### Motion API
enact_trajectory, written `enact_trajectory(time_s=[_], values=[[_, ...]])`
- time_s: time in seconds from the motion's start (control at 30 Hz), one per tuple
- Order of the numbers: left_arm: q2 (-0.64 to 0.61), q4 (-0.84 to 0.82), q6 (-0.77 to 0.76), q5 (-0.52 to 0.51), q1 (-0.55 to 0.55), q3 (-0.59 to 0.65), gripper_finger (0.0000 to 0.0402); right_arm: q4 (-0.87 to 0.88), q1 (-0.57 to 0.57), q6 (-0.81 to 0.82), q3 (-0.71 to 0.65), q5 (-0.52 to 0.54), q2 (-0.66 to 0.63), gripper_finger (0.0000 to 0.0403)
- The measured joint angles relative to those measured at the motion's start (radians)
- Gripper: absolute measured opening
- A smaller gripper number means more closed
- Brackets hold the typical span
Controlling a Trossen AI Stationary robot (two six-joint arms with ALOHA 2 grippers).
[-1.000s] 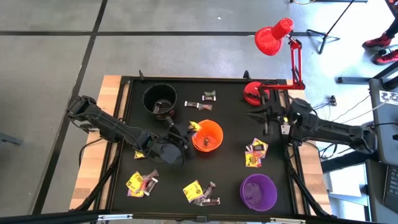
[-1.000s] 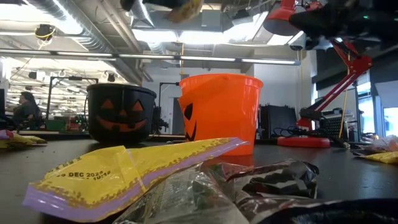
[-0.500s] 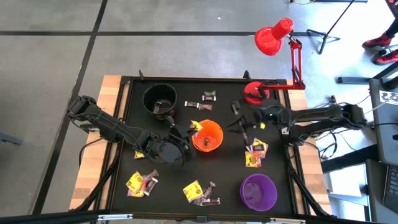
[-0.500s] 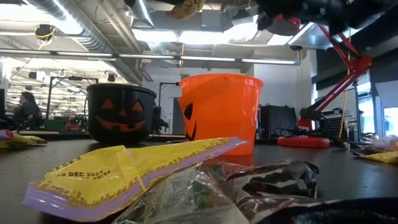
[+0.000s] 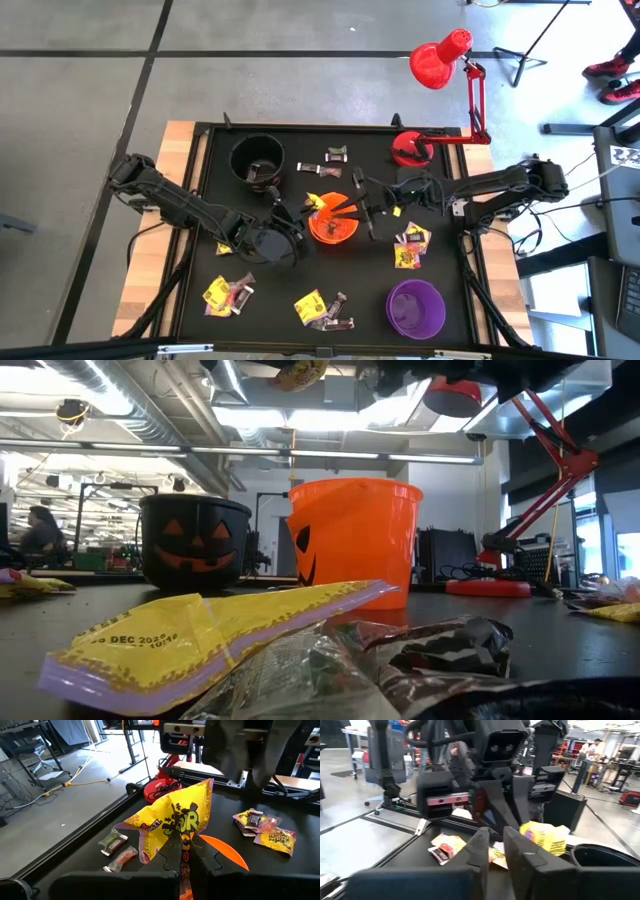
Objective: Sort candy
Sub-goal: Put the yellow candy into the purple bucket
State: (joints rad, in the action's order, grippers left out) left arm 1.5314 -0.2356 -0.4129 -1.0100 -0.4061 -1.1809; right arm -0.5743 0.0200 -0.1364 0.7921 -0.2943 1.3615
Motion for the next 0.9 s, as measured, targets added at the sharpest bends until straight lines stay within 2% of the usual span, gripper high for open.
enact_trajectory(time_s=[0.2,0.37,0.6,0.9], values=[[0.000,0.000,0.000,0.000,0.000,0.000,0.0004,0.001,0.000,0.000,0.011,0.071,0.027,0.0142],[0.000,0.000,0.000,0.000,0.000,0.000,0.0004,0.000,0.000,0.000,0.026,0.135,0.057,0.0167],[0.000,0.000,-0.001,0.003,0.000,0.000,0.0004,-0.008,0.000,0.000,0.051,0.146,0.097,0.0152],[0.000,-0.004,-0.002,0.004,0.000,0.000,0.0004,-0.014,0.000,0.000,0.053,0.145,0.097,0.0102]])
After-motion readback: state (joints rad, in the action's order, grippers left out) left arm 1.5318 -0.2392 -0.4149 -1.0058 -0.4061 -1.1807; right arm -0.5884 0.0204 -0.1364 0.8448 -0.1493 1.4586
